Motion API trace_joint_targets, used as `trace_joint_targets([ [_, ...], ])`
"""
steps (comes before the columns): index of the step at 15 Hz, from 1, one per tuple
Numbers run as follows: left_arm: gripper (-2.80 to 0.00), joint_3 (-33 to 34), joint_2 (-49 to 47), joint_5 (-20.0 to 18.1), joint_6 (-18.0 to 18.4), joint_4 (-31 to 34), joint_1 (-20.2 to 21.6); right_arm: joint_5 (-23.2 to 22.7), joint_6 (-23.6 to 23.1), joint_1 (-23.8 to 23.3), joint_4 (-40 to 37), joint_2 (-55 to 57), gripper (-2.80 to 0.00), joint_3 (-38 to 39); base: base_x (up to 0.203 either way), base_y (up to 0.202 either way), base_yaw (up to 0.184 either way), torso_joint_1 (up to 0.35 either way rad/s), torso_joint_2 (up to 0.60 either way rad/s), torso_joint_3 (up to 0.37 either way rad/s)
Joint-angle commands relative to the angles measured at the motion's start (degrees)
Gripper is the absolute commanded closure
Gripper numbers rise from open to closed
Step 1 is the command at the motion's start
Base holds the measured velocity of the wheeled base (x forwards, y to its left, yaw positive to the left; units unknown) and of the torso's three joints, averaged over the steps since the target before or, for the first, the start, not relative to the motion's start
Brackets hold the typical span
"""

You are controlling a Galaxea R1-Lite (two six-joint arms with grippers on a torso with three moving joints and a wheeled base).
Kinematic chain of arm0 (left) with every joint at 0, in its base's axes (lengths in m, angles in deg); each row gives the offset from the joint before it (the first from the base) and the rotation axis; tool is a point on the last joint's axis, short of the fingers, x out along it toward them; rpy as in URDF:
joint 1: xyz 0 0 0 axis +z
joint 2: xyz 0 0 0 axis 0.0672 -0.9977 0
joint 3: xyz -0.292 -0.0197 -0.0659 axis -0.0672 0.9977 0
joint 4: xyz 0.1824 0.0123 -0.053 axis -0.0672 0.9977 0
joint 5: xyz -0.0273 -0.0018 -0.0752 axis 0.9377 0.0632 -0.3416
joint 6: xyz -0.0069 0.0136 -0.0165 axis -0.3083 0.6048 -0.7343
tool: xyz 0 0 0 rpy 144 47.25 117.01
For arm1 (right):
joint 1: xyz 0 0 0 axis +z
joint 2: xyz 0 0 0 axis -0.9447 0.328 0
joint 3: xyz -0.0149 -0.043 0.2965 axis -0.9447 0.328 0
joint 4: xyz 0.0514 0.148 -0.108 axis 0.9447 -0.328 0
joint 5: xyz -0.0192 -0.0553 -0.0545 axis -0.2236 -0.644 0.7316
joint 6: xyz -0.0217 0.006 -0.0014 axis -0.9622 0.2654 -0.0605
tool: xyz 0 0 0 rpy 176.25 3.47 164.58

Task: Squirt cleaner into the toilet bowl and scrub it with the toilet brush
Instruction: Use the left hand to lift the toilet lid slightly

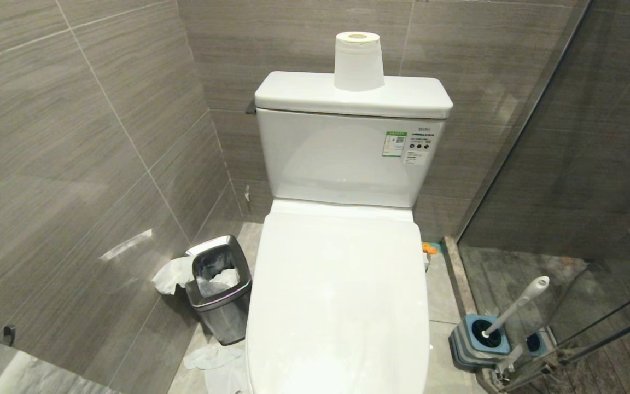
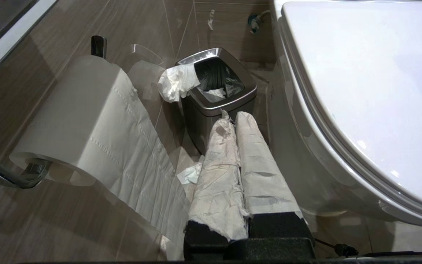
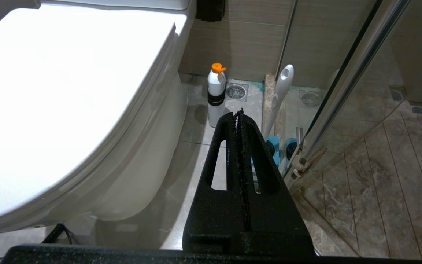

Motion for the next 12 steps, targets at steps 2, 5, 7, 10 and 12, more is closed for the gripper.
trace_joint_targets([
  [2, 0.00, 0.0, 0.0, 0.0, 0.0, 0.0, 0.0, 0.0, 0.0, 0.0, 0.0, 0.0, 0.00, 0.0, 0.000, 0.000, 0.000, 0.000, 0.00, 0.000],
  [5, 0.00, 0.0, 0.0, 0.0, 0.0, 0.0, 0.0, 0.0, 0.0, 0.0, 0.0, 0.0, 0.00, 0.0, 0.000, 0.000, 0.000, 0.000, 0.00, 0.000],
  [7, 0.00, 0.0, 0.0, 0.0, 0.0, 0.0, 0.0, 0.0, 0.0, 0.0, 0.0, 0.0, 0.00, 0.0, 0.000, 0.000, 0.000, 0.000, 0.00, 0.000],
  [10, 0.00, 0.0, 0.0, 0.0, 0.0, 0.0, 0.0, 0.0, 0.0, 0.0, 0.0, 0.0, 0.00, 0.0, 0.000, 0.000, 0.000, 0.000, 0.00, 0.000],
  [12, 0.00, 0.0, 0.0, 0.0, 0.0, 0.0, 0.0, 0.0, 0.0, 0.0, 0.0, 0.0, 0.00, 0.0, 0.000, 0.000, 0.000, 0.000, 0.00, 0.000],
])
